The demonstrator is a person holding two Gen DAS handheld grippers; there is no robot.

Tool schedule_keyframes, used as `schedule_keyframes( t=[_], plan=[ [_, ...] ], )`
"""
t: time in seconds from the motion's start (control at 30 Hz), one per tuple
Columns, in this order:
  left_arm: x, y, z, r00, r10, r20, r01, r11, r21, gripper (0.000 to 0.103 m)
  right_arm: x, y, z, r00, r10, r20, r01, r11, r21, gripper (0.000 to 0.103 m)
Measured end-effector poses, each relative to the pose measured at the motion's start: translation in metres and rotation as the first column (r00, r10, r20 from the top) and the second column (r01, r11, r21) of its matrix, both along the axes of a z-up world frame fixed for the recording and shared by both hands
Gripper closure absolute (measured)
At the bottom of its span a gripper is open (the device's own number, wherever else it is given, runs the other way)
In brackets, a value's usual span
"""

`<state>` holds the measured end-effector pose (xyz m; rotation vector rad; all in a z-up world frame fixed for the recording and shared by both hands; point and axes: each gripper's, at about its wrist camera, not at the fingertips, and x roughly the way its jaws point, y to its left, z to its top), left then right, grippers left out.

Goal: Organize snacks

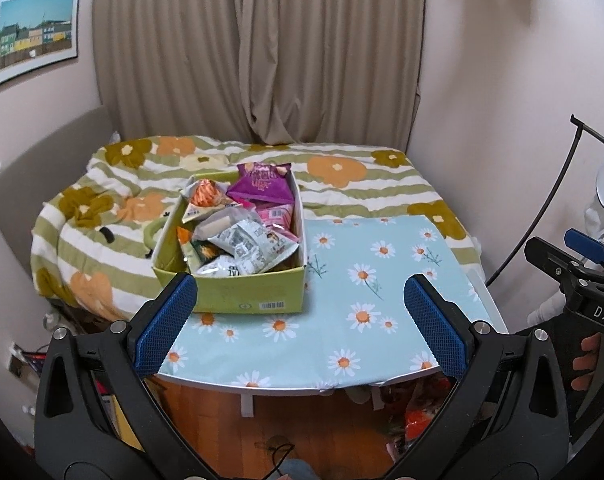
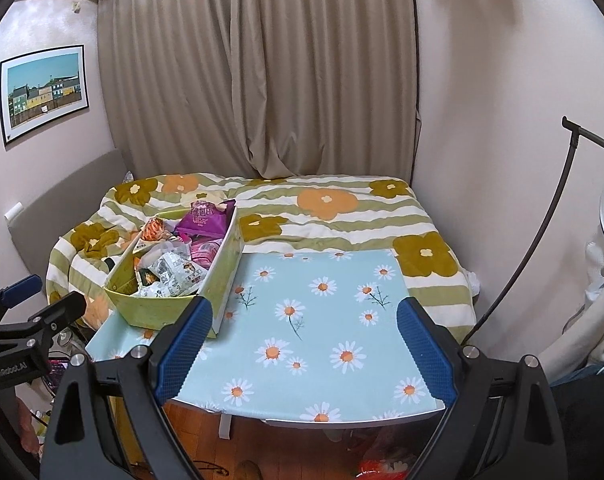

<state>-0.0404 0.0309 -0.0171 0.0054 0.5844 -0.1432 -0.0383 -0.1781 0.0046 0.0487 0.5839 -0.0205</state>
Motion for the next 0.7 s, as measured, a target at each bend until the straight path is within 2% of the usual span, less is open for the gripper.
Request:
schedule_keyframes(
  t=[0.7],
  plan=[
    [0.0102, -0.001, -0.001, 1.0, -0.001, 0.001, 0.001, 1.0, 0.0, 0.0, 0.0073, 0.0008, -0.0041, 1.0, -0.011, -0.01, 0.011, 1.0, -0.001, 0.011]
  ],
)
